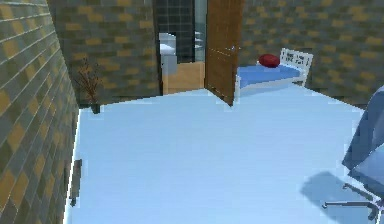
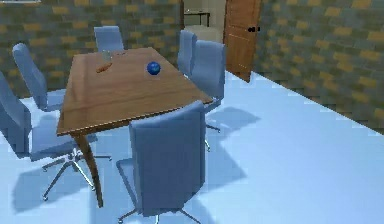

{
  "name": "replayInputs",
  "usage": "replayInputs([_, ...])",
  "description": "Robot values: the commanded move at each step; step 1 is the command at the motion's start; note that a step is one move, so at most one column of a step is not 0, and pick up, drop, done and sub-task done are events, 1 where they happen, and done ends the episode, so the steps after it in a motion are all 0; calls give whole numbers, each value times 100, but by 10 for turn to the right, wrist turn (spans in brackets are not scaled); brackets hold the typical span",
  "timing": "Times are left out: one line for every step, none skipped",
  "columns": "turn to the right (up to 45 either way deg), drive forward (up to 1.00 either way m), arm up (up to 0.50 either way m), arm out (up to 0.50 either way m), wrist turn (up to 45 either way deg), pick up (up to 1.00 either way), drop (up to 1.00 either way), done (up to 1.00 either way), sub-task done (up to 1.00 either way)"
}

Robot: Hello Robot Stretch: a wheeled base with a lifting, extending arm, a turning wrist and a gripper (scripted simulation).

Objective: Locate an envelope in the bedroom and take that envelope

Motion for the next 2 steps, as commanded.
replayInputs([0, 100, 0, 0, 0, 0, 0, 0, 0])
replayInputs([0, 100, 0, 0, 0, 0, 0, 0, 0])
